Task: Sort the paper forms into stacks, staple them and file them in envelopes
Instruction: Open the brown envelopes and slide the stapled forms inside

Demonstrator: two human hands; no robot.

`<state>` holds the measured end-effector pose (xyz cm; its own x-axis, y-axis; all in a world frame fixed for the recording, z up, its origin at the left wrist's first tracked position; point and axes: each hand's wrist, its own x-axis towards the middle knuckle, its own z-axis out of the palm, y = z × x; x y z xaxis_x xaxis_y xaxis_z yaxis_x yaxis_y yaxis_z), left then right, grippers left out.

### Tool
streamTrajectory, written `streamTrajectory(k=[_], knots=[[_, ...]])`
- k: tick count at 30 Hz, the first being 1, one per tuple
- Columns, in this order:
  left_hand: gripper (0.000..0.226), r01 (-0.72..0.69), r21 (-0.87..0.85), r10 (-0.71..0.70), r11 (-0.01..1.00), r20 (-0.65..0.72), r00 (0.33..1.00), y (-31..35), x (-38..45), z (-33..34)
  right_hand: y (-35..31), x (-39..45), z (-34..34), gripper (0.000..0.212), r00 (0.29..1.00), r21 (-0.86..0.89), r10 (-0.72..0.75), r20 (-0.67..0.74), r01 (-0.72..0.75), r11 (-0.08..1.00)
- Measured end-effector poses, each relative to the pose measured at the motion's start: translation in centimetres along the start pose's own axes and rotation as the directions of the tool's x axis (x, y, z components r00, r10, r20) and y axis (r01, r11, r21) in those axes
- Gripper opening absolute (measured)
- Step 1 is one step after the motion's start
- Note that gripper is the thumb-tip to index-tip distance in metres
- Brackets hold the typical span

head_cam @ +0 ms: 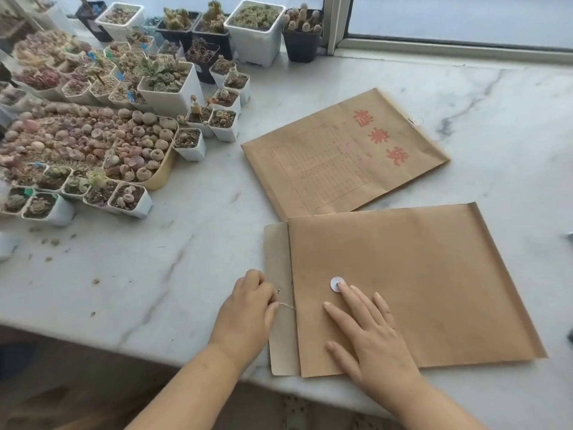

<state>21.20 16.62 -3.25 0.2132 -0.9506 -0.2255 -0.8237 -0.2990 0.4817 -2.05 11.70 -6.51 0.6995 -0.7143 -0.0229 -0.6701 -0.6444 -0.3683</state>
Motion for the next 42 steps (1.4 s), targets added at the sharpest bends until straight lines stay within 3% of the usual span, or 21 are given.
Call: streamTrajectory(k=[2,5,8,12,14,16,20,24,26,28,31,34,37,40,42], knots=[[0.012,-0.082,-0.122,0.085,0.989,0.019,0.996,-0.2,0.0,-0.8,0.0,-0.2,0.1,0.046,1.000,0.037,0.002,-0.023,-0.001,0.999],[0.017,-0.050,-0.257,0.092,0.965,0.155,0.984,-0.5,0.0,-1.7,-0.1,-0.4,0.3,0.045,1.000,0.036,0.000,-0.020,0.000,0.999],[0.014,-0.124,-0.175,0.160,0.977,0.209,0.965,-0.2,0.2,-1.7,-0.2,-0.3,0.3,0.044,0.999,0.055,0.025,-0.026,-0.023,0.998],[0.025,-0.191,0.068,0.185,0.979,0.084,0.979,-0.4,0.7,-0.6,-0.5,-0.2,0.2,0.040,0.997,0.108,0.045,-0.064,-0.038,0.993],[0.011,-0.233,0.082,0.225,0.969,0.100,0.969,-0.1,1.0,-0.2,-0.5,-0.2,0.1,0.039,0.996,0.117,0.048,-0.071,-0.039,0.992],[0.017,-0.277,0.064,0.266,0.959,0.140,0.954,-0.2,1.2,-0.2,-0.4,-0.1,0.1,0.039,0.997,0.115,0.046,-0.067,-0.038,0.993],[0.019,-0.032,-0.274,0.124,0.961,0.326,0.937,-0.7,0.9,-2.2,-0.5,-0.1,0.0,0.038,0.995,0.132,0.068,-0.067,-0.059,0.989],[0.012,0.162,-0.611,0.158,0.775,0.435,0.887,0.1,0.3,-5.1,-2.4,1.2,-0.8,0.041,0.990,0.273,0.126,-0.056,-0.107,0.956],[0.013,0.220,-0.714,0.199,0.665,0.453,0.869,1.0,0.2,-6.3,-3.9,2.5,-1.3,0.039,0.990,0.427,0.142,-0.002,-0.128,0.895],[0.013,0.207,-0.778,0.224,0.593,0.407,0.886,2.1,0.2,-7.2,-5.4,3.7,-1.7,0.029,0.985,0.642,0.141,0.096,-0.169,0.748],[0.014,0.078,-0.792,0.235,0.605,0.271,0.933,3.6,0.4,-7.5,-7.3,4.7,-2.5,0.005,0.980,0.817,0.160,0.120,-0.189,0.545],[0.016,0.039,-0.840,0.255,0.541,0.208,0.944,5.5,0.6,-7.2,-7.6,4.5,-3.1,0.019,0.966,0.866,0.256,0.043,-0.164,0.473],[0.013,0.034,-0.870,0.297,0.492,0.204,0.933,7.1,0.5,-6.6,-6.6,4.0,-4.0,0.029,0.894,0.907,0.445,0.044,-0.223,0.358],[0.013,-0.007,-0.849,0.333,0.529,0.200,0.921,7.8,0.3,-6.3,-5.7,3.5,-5.0,0.028,0.900,0.934,0.430,0.077,-0.215,0.284],[0.013,0.052,-0.891,0.327,0.452,0.220,0.919,7.8,0.2,-6.4,-5.0,3.3,-5.6,0.029,0.912,0.930,0.396,0.102,-0.229,0.287]])
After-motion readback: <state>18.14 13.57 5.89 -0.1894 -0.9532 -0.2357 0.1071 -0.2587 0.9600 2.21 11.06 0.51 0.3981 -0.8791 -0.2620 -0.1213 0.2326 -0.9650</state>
